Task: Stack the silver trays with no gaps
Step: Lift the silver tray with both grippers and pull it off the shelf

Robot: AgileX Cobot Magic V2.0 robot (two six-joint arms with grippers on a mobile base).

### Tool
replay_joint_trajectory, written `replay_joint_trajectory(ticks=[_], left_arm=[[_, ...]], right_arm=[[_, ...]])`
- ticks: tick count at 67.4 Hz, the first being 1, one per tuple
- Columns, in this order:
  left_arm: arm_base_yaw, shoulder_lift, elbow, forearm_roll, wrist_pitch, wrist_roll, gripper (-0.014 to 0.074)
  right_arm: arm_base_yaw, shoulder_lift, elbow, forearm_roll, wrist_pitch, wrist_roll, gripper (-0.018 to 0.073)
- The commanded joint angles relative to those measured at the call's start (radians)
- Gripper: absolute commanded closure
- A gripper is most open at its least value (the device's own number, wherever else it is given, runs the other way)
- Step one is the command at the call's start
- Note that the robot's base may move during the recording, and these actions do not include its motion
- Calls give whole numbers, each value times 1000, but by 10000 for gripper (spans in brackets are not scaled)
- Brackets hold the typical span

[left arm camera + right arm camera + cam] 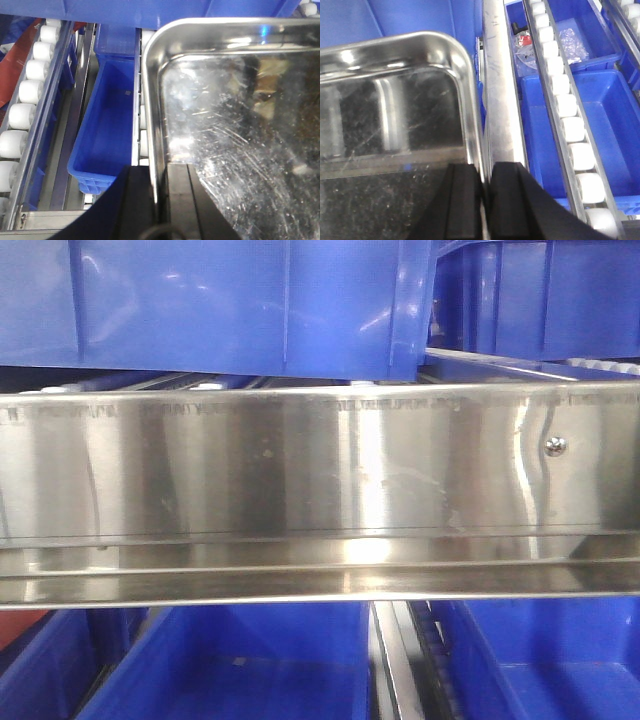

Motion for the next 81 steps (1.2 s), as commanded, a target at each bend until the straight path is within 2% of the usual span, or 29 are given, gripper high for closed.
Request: replay_joint_trajectory(ticks=[1,13,73,81], left_arm=[[-21,-6,-3,-19,-91,16,613],[15,-18,5,-40,-91,67,613],[19,-18,18,-35,-91,67,613],[19,-18,18,-16,-91,67,613]], right_arm=[[17,4,14,21,-97,12,563],[17,-2,30,22,-97,12,563],[17,-13,30,22,-97,12,563],[17,-13,30,22,-97,12,563]])
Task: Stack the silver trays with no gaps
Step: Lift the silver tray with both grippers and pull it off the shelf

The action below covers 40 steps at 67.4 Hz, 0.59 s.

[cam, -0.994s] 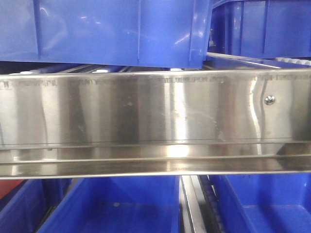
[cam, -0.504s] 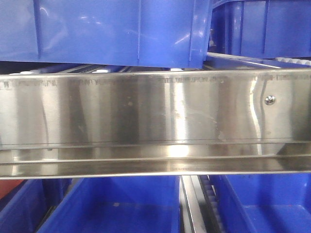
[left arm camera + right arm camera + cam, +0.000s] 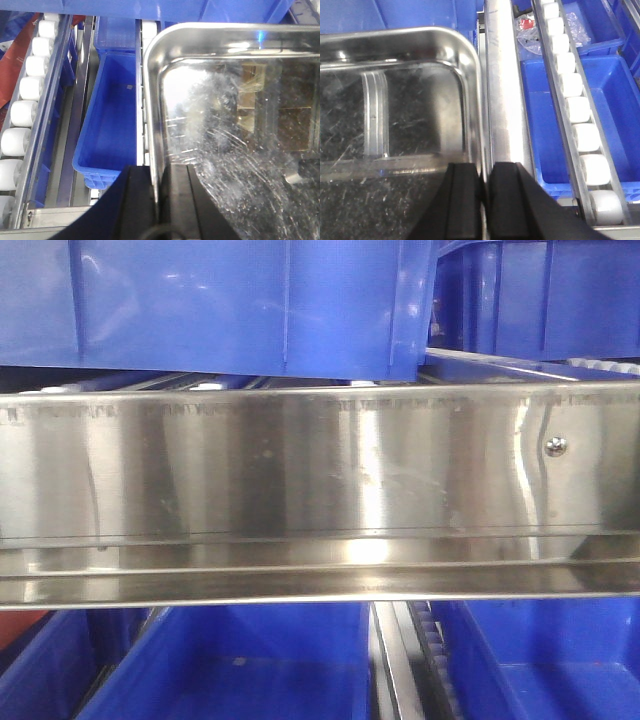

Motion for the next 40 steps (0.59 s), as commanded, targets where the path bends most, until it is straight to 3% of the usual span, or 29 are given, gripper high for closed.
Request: replay_joint_trajectory(ticks=[1,40], left_arm=[[-4,-6,-1,9,-80,12,613],[-4,-6,-1,143,-80,12,613]], right_arm=[[9,-8,-4,-9,-93,0,563],[9,-8,-4,-9,-93,0,563]])
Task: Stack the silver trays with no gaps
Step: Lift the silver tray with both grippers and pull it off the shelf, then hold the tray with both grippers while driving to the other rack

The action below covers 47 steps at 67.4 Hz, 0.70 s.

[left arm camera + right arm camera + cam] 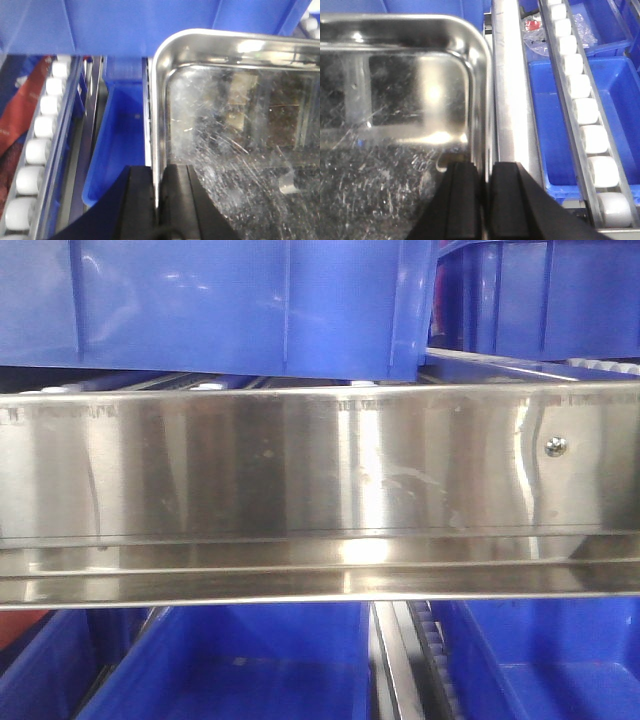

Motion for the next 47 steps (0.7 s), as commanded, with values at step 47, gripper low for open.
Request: replay_joint_trajectory(ticks=[47], left_arm=[[-4,-6,-1,173,-63,3,613]], right_arm=[[7,-8,-4,-9,-73,-2,563]])
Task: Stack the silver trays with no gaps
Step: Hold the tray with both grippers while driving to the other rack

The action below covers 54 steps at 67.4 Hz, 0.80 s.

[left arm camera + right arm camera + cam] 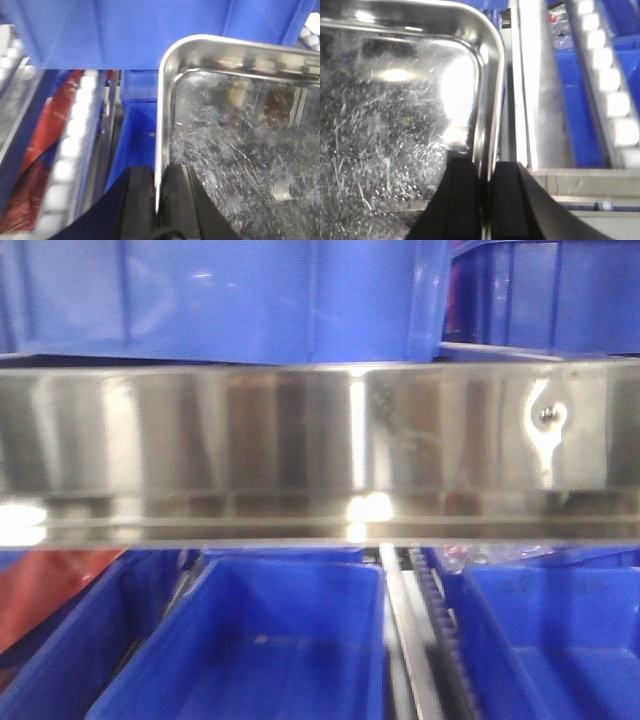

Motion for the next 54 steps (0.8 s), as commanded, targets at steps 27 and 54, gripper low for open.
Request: replay_joint_trajectory(ticks=[27,54], left_arm=[[-4,-6,-3,61,-43,1,613],[-4,-6,-3,61,-43,1,613]], right_arm=[[7,-8,-4,-9,-47,-7,563],[7,-8,-4,-9,-47,-7,563]])
